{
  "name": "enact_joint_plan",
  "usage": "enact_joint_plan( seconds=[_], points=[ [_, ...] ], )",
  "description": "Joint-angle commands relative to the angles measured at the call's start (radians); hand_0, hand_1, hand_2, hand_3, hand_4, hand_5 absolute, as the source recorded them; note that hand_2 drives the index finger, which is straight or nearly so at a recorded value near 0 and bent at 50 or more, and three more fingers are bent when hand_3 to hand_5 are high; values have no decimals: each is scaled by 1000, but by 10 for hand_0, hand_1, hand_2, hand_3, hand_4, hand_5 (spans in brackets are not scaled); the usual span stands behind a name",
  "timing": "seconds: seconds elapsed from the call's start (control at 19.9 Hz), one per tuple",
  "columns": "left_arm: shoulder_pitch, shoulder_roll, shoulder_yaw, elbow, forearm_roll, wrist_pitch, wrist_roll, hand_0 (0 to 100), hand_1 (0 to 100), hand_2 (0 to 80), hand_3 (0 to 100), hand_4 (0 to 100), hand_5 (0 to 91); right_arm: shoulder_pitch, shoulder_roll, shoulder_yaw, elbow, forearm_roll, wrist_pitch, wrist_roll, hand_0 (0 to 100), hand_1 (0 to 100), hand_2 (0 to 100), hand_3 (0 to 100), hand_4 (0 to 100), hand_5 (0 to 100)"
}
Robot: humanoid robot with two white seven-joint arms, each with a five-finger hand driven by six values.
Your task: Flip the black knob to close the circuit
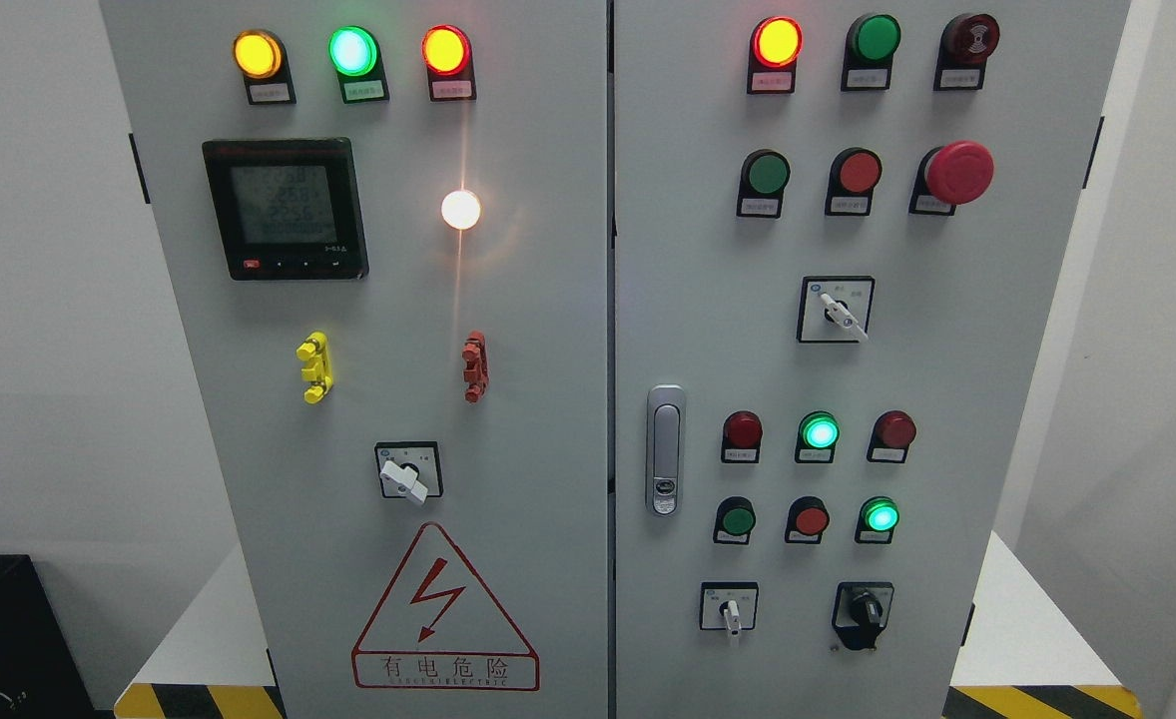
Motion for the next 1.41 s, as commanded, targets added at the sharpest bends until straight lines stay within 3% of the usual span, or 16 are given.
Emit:
enact_joint_plan(
  seconds=[0.0,0.3,0.65,0.75,0.85,1.05,1.15,1.36],
  points=[
    [21,0,0,-23,0,-1,0,120,556,0,0,0,0,7,7,-19,-385,137,57,0,1,186,892,1000,888,967],
    [21,0,0,-23,0,-1,0,120,556,0,0,0,0,19,16,-34,-556,281,62,0,0,163,917,1000,924,1000],
    [21,0,0,-23,0,-1,0,120,556,0,0,0,0,25,34,-54,-765,461,62,3,0,0,920,1000,932,1000],
    [21,0,0,-23,0,-1,0,120,556,0,0,0,0,30,36,-56,-832,497,65,8,0,0,920,1000,933,1000],
    [21,0,0,-23,0,-1,0,120,556,0,0,0,0,30,39,-54,-901,511,89,37,0,0,920,1000,933,1000],
    [21,0,0,-23,0,-1,0,120,556,0,0,0,0,28,39,-47,-1011,548,128,51,0,0,921,1000,934,1000],
    [21,0,0,-23,0,-1,0,120,556,0,0,0,0,24,37,-47,-1047,560,149,86,0,0,922,1000,934,1000],
    [21,0,0,-23,0,-1,0,120,556,0,0,0,0,4,39,-53,-1095,586,197,103,0,0,924,1000,934,1000]
  ],
)
